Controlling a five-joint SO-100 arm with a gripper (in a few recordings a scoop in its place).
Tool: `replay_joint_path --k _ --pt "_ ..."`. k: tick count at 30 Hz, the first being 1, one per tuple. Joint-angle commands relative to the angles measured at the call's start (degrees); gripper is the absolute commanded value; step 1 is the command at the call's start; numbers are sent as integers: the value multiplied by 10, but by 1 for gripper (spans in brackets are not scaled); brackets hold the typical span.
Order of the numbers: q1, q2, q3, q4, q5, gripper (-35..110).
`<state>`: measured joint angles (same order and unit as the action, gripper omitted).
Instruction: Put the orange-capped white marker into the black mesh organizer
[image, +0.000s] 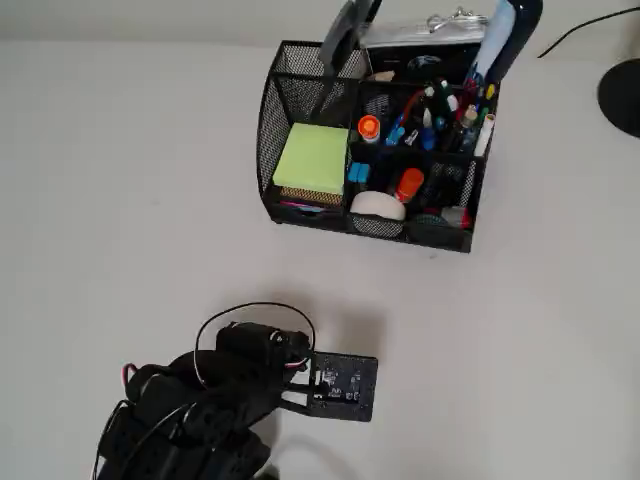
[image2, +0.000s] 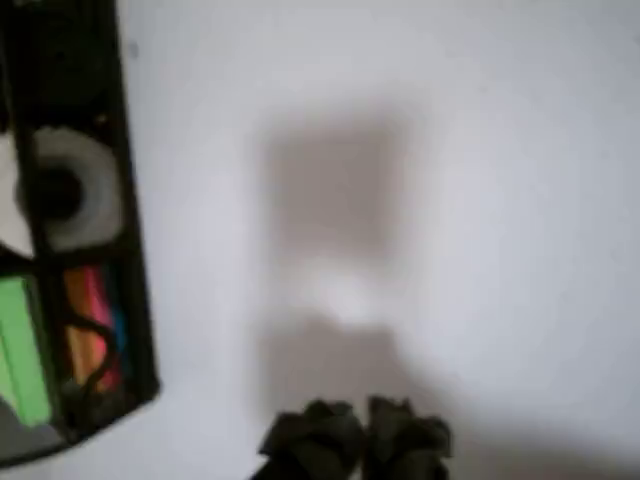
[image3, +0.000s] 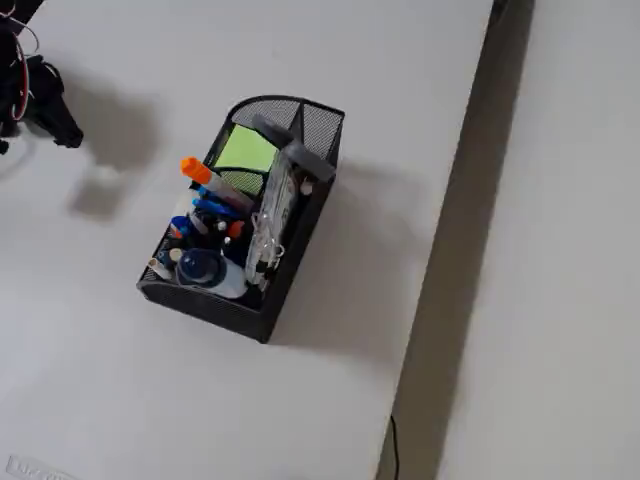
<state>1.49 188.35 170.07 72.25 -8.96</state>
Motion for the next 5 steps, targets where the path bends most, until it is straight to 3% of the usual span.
replay_joint_path --k 1,5 --pt "4 2 1 17 4 0" --pt "4 2 1 17 4 0"
